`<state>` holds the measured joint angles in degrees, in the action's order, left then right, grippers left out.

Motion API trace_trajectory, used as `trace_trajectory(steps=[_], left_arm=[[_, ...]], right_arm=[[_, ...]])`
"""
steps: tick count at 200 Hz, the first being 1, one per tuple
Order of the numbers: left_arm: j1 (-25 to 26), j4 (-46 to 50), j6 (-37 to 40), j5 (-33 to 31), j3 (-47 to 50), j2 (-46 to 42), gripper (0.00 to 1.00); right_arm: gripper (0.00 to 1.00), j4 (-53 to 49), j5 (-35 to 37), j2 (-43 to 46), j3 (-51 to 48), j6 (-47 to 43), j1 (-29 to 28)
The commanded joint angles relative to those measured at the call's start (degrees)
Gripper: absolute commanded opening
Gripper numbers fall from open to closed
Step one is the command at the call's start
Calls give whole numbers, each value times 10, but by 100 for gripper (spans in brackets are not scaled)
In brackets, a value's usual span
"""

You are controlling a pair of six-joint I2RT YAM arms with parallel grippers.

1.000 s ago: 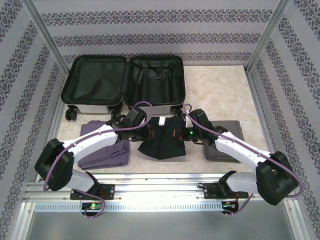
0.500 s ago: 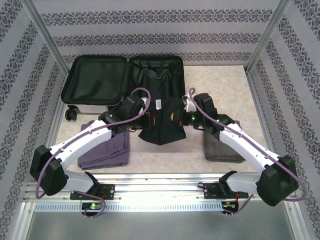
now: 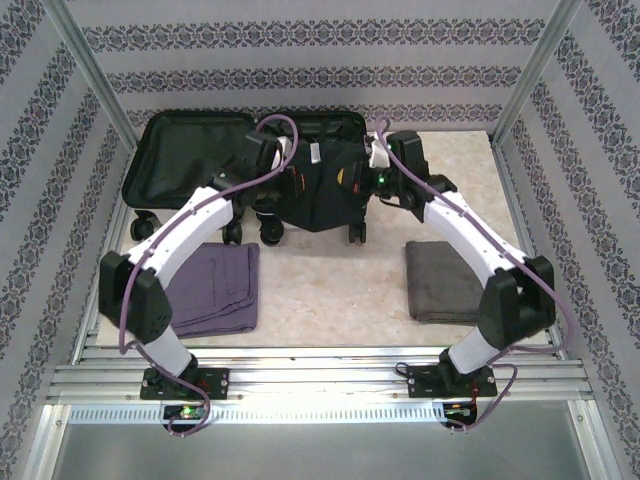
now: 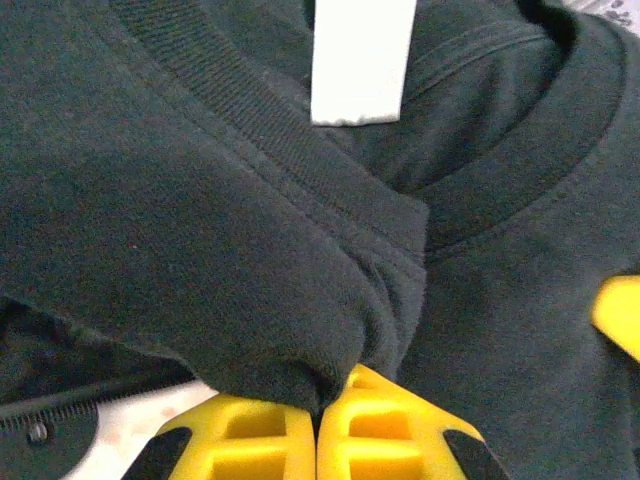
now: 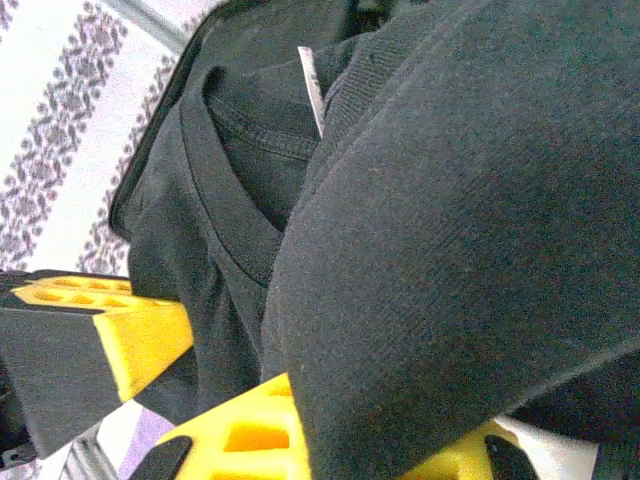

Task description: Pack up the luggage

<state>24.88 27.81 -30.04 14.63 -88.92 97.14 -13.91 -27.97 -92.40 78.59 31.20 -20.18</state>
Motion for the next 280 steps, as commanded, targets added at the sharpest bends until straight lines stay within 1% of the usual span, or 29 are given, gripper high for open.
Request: trace_trajectory(steps=[1, 44, 74, 98, 114, 131, 134, 138, 142, 149, 155, 161, 166, 171, 184, 194, 207, 221, 236, 260, 280], left_arm=[[-33, -18, 42, 48, -71, 53, 0], [-81, -63, 38, 98, -147, 150, 0], [-105, -125, 28, 119, -157, 204, 0], [-120, -156, 16, 133, -174, 250, 0], [-128, -164, 2, 152, -194, 279, 0], [-132, -165, -2, 157, -210, 297, 0], [-132, -164, -2, 155, -212, 298, 4], [-134, -164, -2, 152, -215, 301, 11], [-135, -163, -1, 148, -217, 302, 21], [-137, -160, 0, 142, -223, 304, 39], [-139, -155, 3, 135, -228, 305, 52], [-142, -148, 4, 128, -236, 305, 61], [-145, -140, 6, 122, -242, 305, 66], [-148, -133, 8, 118, -249, 304, 68], [-156, -110, 14, 108, -268, 300, 72], [-162, -88, 22, 94, -282, 295, 74], [-165, -62, 35, 75, -292, 284, 75], [-165, -46, 47, 62, -288, 266, 75], [-165, -49, 48, 58, -264, 243, 76], [-165, -76, 36, 68, -211, 204, 79], [-164, -89, 24, 76, -170, 172, 80]], right_arm=[[0, 20, -15, -54, 79, -9, 14], [0, 19, -19, -190, 192, -1, 32], [0, 17, -17, -273, 258, -7, 37], [0, -9, -8, -330, 317, -13, 39], [0, -31, -6, -362, 355, -18, 40], [0, -51, -1, -389, 390, -21, 40], [1, -55, 0, -393, 397, -22, 40], [7, -62, 3, -399, 406, -23, 40], [14, -68, 5, -405, 416, -24, 41], [29, -81, 10, -416, 434, -28, 43], [40, -93, 16, -425, 451, -32, 44], [48, -106, 19, -434, 471, -36, 46], [53, -117, 22, -441, 488, -38, 48], [57, -129, 22, -449, 505, -40, 51], [64, -161, 24, -465, 551, -49, 57], [67, -179, 30, -467, 573, -59, 61], [69, -185, 35, -457, 575, -67, 68], [70, -183, 40, -435, 560, -73, 74], [71, -177, 40, -408, 532, -81, 76], [71, -160, 34, -370, 479, -88, 75], [70, -151, 19, -354, 454, -90, 69]])
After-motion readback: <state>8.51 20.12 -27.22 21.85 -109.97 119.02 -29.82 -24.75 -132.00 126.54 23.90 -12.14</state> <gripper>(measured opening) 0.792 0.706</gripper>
